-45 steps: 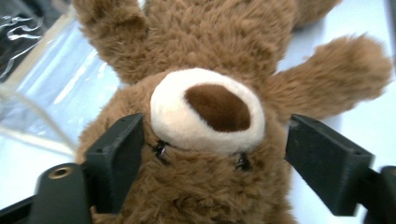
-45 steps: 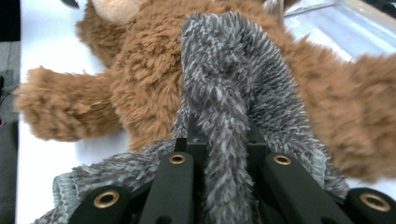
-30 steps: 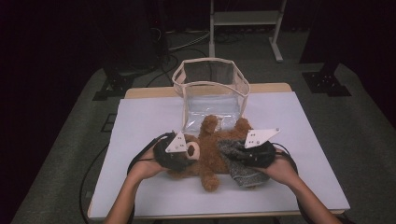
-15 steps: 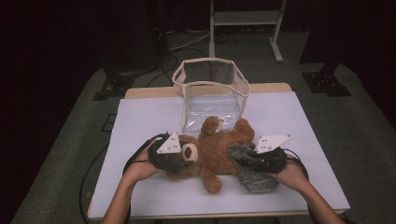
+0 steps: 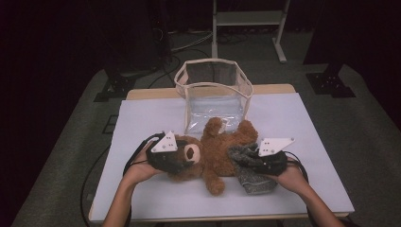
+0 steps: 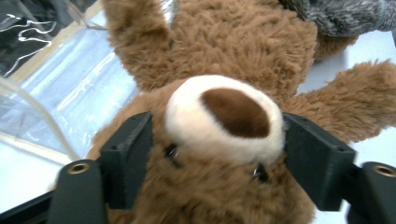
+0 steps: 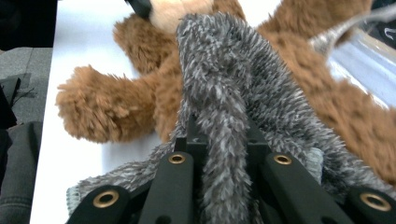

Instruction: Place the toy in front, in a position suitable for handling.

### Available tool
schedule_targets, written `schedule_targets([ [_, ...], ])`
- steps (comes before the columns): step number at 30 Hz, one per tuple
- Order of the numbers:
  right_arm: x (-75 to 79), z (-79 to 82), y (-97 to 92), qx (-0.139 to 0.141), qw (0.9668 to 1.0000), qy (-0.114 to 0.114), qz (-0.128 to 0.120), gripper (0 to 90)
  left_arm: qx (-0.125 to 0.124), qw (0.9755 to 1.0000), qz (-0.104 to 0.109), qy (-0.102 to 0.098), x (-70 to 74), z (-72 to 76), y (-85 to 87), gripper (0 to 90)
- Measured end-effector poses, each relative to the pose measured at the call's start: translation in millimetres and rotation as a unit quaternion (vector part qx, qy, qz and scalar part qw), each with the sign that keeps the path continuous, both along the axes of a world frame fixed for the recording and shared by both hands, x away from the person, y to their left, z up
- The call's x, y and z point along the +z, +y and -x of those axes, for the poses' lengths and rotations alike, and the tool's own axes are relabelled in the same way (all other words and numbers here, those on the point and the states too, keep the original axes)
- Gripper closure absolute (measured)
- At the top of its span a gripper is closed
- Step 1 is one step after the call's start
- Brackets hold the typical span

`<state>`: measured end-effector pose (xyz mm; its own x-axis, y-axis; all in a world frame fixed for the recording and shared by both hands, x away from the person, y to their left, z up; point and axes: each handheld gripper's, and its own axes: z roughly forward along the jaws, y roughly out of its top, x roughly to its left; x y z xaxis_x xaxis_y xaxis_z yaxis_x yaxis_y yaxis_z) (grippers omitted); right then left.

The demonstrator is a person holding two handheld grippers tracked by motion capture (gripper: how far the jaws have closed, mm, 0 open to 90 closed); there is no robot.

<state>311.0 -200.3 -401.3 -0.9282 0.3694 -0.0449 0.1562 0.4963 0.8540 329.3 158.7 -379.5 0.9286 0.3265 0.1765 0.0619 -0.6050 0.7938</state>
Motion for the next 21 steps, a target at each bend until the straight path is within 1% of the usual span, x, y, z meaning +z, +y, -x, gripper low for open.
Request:
schedule_targets([
  [2, -4.2, 1.1, -5.6, -0.004, 1.0, 0.0, -0.001, 78.1, 0.009, 0.9999, 0.005, 0.001, 1.0, 2.0, 5.6, 20.9],
  [5, -8.7, 1.8, -12.0, -0.008, 1.0, 0.004, -0.001, 78.1, 0.024, 0.9997, 0.005, 0.007, 0.0, 3.2, 16.4, 17.1],
  [6, -9.9, 2.0, -13.4, -0.008, 0.9999, 0.005, -0.002, 78.0, 0.03, 0.9995, 0.007, 0.007, -1.0, 3.5, 20.2, 16.9],
  [7, -10.8, 2.2, -14.9, -0.009, 0.9999, 0.005, -0.002, 78.0, 0.033, 0.9994, 0.009, 0.011, -2.2, 3.4, 23.5, 16.7],
  [9, -12.3, 2.2, -16.9, -0.01, 0.9999, 0.005, -0.002, 78.1, 0.027, 0.9993, 0.014, 0.023, -6.6, 2.6, 26.4, 16.1],
  [11, -12.3, 1.2, -19.2, -0.013, 0.9998, 0.011, -0.005, 78.1, 0.007, 0.9992, 0.014, 0.037, -13.3, 1.3, 22.8, 21.7],
  [12, -11.3, 0.7, -19.5, -0.014, 0.9998, 0.013, -0.004, 78.1, 0.003, 0.9991, 0.015, 0.039, -15.3, 0.5, 20.8, 23.4],
  [14, -7.9, 1.3, -19.9, -0.018, 0.9998, 0.008, -0.002, 78.2, -0.002, 0.9987, 0.025, 0.045, -16.7, -2.0, 16.8, 26.6],
  [16, -2.5, 2.9, -20.8, -0.022, 0.9997, 0.004, -0.01, 78.5, -0.007, 0.9986, 0.024, 0.047, -18.3, -4.2, 11.9, 29.7],
  [17, 0.7, 3.9, -20.7, -0.022, 0.9996, 0.003, -0.014, 78.5, -0.012, 0.9983, 0.028, 0.05, -19.2, -5.4, 8.4, 30.7],
  [19, 7.1, 6.4, -17.1, -0.018, 0.9996, -0.003, -0.021, 78.6, -0.018, 0.9984, 0.024, 0.049, -19.4, -7.2, -0.1, 31.5],
  [21, 13.1, 9.4, -8.7, -0.011, 0.9998, -0.01, -0.014, 78.6, -0.02, 0.9986, 0.017, 0.046, -18.4, -8.9, -10.1, 31.4],
])
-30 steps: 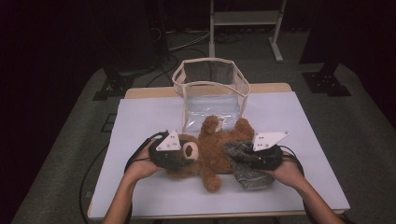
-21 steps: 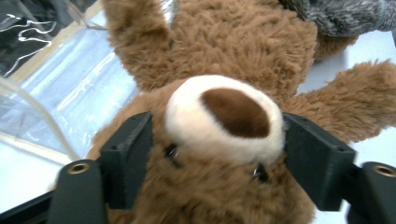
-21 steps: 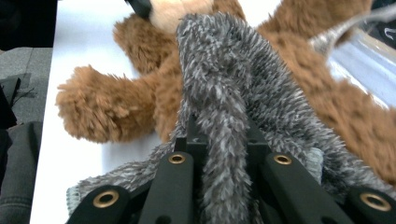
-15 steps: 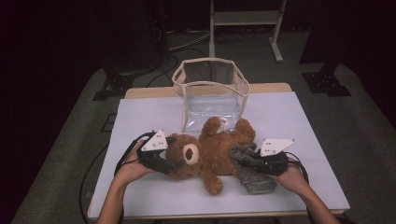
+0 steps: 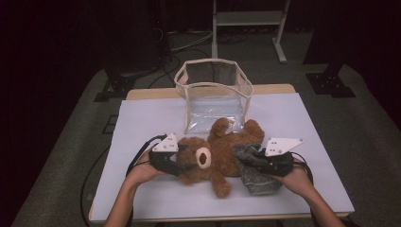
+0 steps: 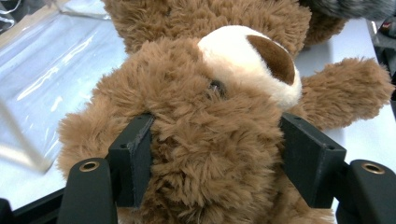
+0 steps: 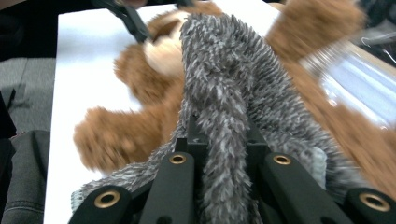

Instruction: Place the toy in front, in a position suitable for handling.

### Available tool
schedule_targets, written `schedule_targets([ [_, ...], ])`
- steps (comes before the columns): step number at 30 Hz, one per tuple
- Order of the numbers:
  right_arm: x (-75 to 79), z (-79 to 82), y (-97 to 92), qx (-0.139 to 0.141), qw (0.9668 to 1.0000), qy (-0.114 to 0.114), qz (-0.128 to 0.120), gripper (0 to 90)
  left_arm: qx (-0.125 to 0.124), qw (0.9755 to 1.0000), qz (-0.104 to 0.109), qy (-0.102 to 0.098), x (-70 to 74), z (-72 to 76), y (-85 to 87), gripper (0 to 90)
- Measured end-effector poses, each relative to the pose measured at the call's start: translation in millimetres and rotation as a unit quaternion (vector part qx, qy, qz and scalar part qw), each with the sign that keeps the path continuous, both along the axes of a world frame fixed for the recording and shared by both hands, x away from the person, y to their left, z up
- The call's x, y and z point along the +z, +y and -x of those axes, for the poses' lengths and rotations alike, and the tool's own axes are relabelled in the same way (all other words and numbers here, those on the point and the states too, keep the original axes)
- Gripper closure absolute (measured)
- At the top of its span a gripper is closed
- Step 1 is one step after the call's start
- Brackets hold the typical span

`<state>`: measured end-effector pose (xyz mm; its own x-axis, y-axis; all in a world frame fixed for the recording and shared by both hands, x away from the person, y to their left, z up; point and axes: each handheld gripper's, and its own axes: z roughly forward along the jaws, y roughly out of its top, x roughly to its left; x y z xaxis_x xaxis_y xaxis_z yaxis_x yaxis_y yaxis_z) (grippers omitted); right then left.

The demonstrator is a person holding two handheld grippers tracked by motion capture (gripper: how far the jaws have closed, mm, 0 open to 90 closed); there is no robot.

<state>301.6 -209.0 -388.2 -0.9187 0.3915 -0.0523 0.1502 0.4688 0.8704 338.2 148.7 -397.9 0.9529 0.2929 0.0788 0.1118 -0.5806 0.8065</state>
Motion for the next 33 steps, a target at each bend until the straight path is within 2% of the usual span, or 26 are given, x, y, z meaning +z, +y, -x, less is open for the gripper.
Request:
schedule_targets([
  [3, 6.3, 3.5, 17.1, 0.014, 0.9998, -0.002, 0.017, 78.7, -0.006, 1.0, -0.005, -0.005, 1.2, -1.6, -12.7, 31.4],
  [5, 7.2, 4.3, 29.6, 0.028, 0.9993, 0.005, 0.023, 78.7, -0.009, 0.9999, -0.005, -0.004, 1.1, -2.4, -18.2, 31.2],
  [7, 4.5, 4.8, 44.2, 0.035, 0.9986, 0.012, 0.038, 78.7, -0.009, 0.9999, -0.005, -0.005, 1.1, -3.1, -20.6, 31.1],
  [11, -8.0, 8.3, 67.1, 0.037, 0.9965, 0.013, 0.074, 78.7, 0.0, 1.0, -0.002, -0.002, 1.8, -3.1, -17.6, 31.4],
  [14, -18.5, 11.9, 69.6, 0.039, 0.9957, 0.015, 0.082, 78.7, 0.004, 1.0, -0.005, -0.004, 2.5, -3.3, -15.4, 32.1],
  [18, -32.9, 20.8, 60.3, 0.041, 0.9933, 0.022, 0.106, 78.8, 0.015, 0.9998, -0.009, -0.004, 4.7, -4.5, -14.2, 32.0],
  [21, -34.8, 25.8, 45.7, 0.035, 0.9935, 0.034, 0.102, 78.8, 0.018, 0.9998, -0.009, -0.001, 5.2, -5.4, -14.2, 32.0],
  [24, -31.7, 26.0, 42.6, 0.031, 0.9939, 0.038, 0.099, 78.9, 0.018, 0.9998, -0.008, 0.004, 5.6, -7.0, -16.1, 32.0],
  [26, -27.3, 23.9, 49.8, 0.035, 0.9936, 0.032, 0.102, 78.9, 0.02, 0.9997, -0.01, 0.005, 6.4, -7.4, -17.0, 32.1],
  [29, -21.4, 20.5, 67.8, 0.05, 0.994, 0.028, 0.093, 78.9, 0.019, 0.9997, -0.016, 0.004, 7.4, -6.8, -17.2, 32.0],
  [33, -24.8, 17.9, 84.1, 0.07, 0.9924, 0.034, 0.095, 78.8, 0.022, 0.9997, -0.015, 0.002, 6.9, -7.2, -14.9, 31.7],
])
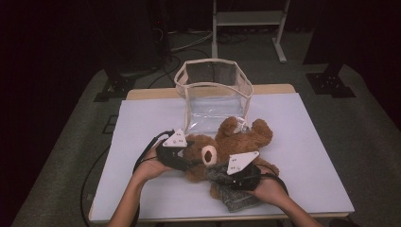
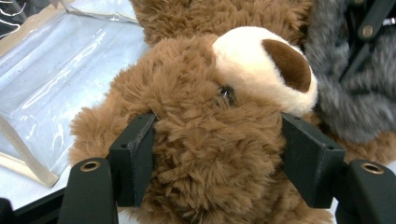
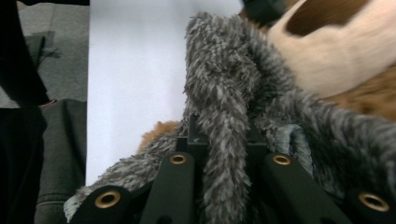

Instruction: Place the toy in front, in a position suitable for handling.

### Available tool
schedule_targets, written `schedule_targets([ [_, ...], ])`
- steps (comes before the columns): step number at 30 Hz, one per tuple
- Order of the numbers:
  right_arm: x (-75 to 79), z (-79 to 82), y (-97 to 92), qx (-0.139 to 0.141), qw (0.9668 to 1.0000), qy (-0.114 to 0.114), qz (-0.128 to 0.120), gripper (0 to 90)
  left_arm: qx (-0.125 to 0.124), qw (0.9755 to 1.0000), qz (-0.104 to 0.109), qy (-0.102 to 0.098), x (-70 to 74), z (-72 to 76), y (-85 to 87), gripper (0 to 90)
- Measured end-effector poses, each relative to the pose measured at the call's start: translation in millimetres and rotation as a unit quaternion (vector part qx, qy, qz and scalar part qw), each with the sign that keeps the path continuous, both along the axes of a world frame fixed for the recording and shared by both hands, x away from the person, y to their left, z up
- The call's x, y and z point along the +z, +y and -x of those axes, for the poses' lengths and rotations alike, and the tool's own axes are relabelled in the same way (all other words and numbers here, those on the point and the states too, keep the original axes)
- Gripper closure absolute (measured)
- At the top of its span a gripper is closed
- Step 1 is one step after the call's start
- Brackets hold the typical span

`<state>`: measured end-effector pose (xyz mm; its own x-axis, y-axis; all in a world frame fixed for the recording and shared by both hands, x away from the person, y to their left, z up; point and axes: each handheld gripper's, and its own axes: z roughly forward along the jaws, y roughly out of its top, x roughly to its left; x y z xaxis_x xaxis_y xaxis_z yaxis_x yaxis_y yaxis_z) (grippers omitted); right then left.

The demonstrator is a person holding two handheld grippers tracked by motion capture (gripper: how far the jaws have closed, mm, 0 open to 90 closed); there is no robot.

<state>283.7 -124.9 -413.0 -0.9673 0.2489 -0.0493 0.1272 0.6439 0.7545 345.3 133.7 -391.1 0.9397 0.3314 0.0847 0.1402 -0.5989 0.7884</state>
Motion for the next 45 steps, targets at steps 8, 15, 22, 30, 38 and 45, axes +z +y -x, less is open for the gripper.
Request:
schedule_targets([
  [8, -11.9, 10.5, -27.1, -0.003, 0.9991, 0.043, -0.006, 78.8, -0.003, 1.0, 0.0, 0.006, -0.9, -0.2, 1.9, 31.6],
  [15, 13.3, 0.5, -22.3, -0.028, 0.9988, 0.003, -0.04, 78.8, -0.016, 0.9998, -0.011, 0.006, 0.3, 2.8, -0.3, 30.7],
  [22, -11.4, 2.9, 2.2, 0.0, 0.9999, -0.006, 0.014, 78.7, 0.002, 0.9999, -0.006, 0.008, -2.7, 0.9, 4.1, 28.1],
  [30, 7.6, 8.2, -24.4, -0.016, 0.9996, 0.009, -0.024, 78.9, -0.013, 0.9998, -0.014, 0.002, -0.2, 4.9, 3.1, 27.9],
  [38, 46.2, -16.0, -18.1, -0.04, 0.9961, -0.031, -0.072, 78.8, -0.045, 0.9986, -0.017, -0.02, 15.2, 7.9, -12.0, 26.8],
  [45, 42.8, -23.4, -20.1, -0.037, 0.9976, -0.057, -0.017, 78.7, -0.057, 0.9976, -0.034, -0.018, 6.7, 12.7, -14.3, 26.8],
])
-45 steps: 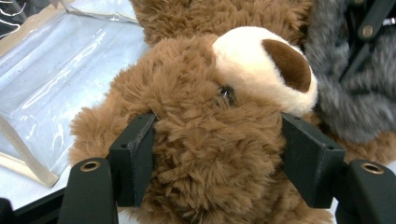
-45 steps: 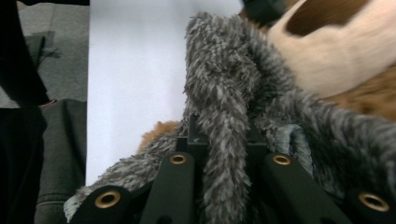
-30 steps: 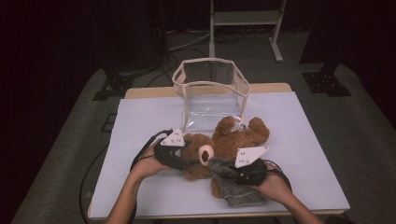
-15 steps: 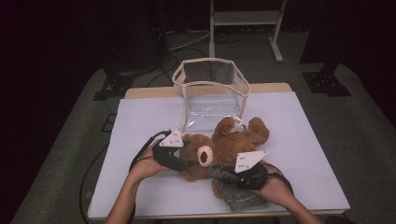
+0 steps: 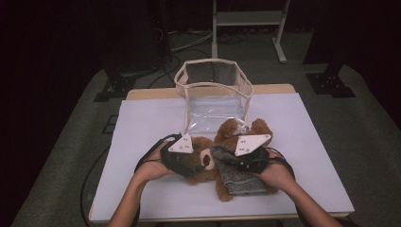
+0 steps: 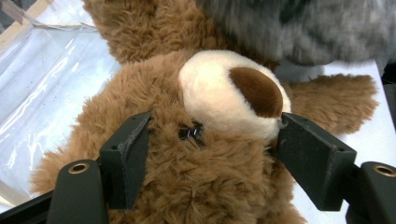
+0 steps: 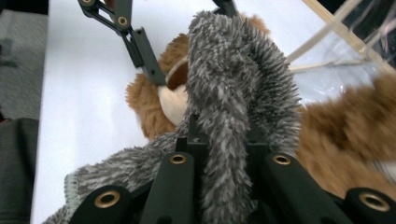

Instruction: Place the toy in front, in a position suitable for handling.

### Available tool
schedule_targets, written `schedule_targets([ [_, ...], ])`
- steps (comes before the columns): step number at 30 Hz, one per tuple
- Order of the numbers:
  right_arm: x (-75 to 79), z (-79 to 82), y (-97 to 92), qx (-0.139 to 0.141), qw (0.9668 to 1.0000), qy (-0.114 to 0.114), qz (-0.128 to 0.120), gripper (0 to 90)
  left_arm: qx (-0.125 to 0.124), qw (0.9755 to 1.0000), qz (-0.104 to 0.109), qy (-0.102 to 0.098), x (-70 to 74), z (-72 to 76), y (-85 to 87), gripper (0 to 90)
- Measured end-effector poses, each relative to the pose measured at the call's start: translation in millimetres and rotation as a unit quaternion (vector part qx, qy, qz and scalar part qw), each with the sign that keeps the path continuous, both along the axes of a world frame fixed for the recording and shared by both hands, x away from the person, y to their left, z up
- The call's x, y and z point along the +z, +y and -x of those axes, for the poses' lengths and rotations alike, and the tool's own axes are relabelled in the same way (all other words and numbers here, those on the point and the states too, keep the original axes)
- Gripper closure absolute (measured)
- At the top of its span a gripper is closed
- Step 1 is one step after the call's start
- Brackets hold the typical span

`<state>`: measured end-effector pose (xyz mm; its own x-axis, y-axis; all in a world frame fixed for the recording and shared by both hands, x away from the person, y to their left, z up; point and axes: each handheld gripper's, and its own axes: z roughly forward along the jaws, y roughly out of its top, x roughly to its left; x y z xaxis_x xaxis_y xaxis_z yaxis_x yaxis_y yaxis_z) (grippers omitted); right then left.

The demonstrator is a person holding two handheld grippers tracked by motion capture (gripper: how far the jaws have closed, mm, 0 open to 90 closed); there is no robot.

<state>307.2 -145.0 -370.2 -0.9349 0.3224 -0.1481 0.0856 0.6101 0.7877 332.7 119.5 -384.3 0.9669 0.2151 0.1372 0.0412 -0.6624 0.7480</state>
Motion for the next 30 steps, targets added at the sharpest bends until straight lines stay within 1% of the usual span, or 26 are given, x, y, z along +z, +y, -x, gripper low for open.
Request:
schedule_targets([
  [1, 1.3, 1.1, -6.5, -0.002, 1.0, 0.005, -0.006, 78.7, -0.003, 1.0, -0.004, -0.002, -0.2, 0.2, 0.7, 26.8],
  [2, 3.8, 3.4, -15.0, -0.007, 0.9999, 0.002, -0.007, 78.7, -0.002, 1.0, -0.004, -0.001, -0.4, 0.2, 0.7, 26.8],
  [6, 14.0, 10.3, -42.5, -0.027, 0.9996, -0.006, -0.003, 78.7, -0.002, 1.0, -0.007, -0.002, -0.9, 0.3, 0.4, 26.7],
  [7, 17.3, 12.1, -52.2, -0.037, 0.9993, -0.008, 0.001, 78.7, -0.002, 1.0, -0.006, -0.001, -0.9, 0.5, 0.6, 26.7],
  [8, 19.1, 12.7, -58.2, -0.044, 0.999, -0.009, 0.002, 78.7, -0.003, 1.0, -0.006, 0.001, -0.8, 0.6, 1.0, 26.8],
  [10, 23.7, 11.9, -74.2, -0.06, 0.9982, -0.01, -0.001, 78.7, -0.004, 1.0, -0.002, 0.005, -0.9, 1.4, 1.8, 26.8],
  [11, 25.5, 10.5, -81.3, -0.067, 0.9977, -0.006, -0.004, 78.6, -0.004, 1.0, -0.001, 0.006, -1.0, 1.5, 1.9, 26.8],
  [13, 27.2, 5.8, -92.9, -0.08, 0.9968, -0.004, -0.005, 78.6, -0.005, 1.0, -0.001, 0.007, -0.8, 1.9, 1.8, 26.8],
  [14, 26.8, 3.4, -94.9, -0.084, 0.9965, -0.001, -0.008, 78.6, -0.005, 0.9999, -0.001, 0.009, -0.6, 1.9, 1.6, 26.8],
  [15, 25.9, 0.2, -95.5, -0.085, 0.9963, 0.004, -0.014, 78.7, -0.006, 0.9999, -0.002, 0.01, 0.0, 2.2, 1.4, 26.8],
  [17, 22.8, -6.7, -90.3, -0.079, 0.9967, 0.007, -0.014, 78.6, -0.009, 0.9999, -0.003, 0.01, 1.8, 3.2, 0.9, 26.8],
  [19, 18.4, -13.5, -78.2, -0.067, 0.9975, 0.016, -0.018, 78.7, -0.009, 0.9999, 0.002, 0.007, 6.2, 3.5, 1.3, 26.9],
  [21, 11.5, -17.3, -61.4, -0.045, 0.9986, 0.024, -0.01, 78.7, -0.01, 0.9999, 0.011, 0.006, 11.4, 3.5, 2.0, 27.1],
  [23, 4.9, -17.1, -46.5, -0.026, 0.9991, 0.031, -0.008, 78.6, -0.017, 0.9997, 0.018, 0.005, 16.1, 2.8, 0.8, 29.7],
  [24, 3.2, -15.7, -41.4, -0.019, 0.9993, 0.031, -0.006, 78.7, -0.018, 0.9997, 0.019, 0.003, 17.7, 2.4, -1.5, 29.8],
  [26, 2.5, -13.1, -36.6, -0.012, 0.9996, 0.026, -0.004, 78.7, -0.022, 0.9997, 0.01, 0.002, 18.6, 0.3, -9.2, 30.1],
  [27, 3.2, -11.6, -36.9, -0.015, 0.9996, 0.023, -0.002, 78.6, -0.025, 0.9997, 0.004, 0.005, 17.4, -0.8, -13.0, 30.4],
  [30, 3.7, -11.1, -45.6, -0.019, 0.9995, 0.023, -0.011, 78.6, -0.029, 0.9995, -0.014, 0.007, 11.5, -1.0, -20.9, 31.0],
])
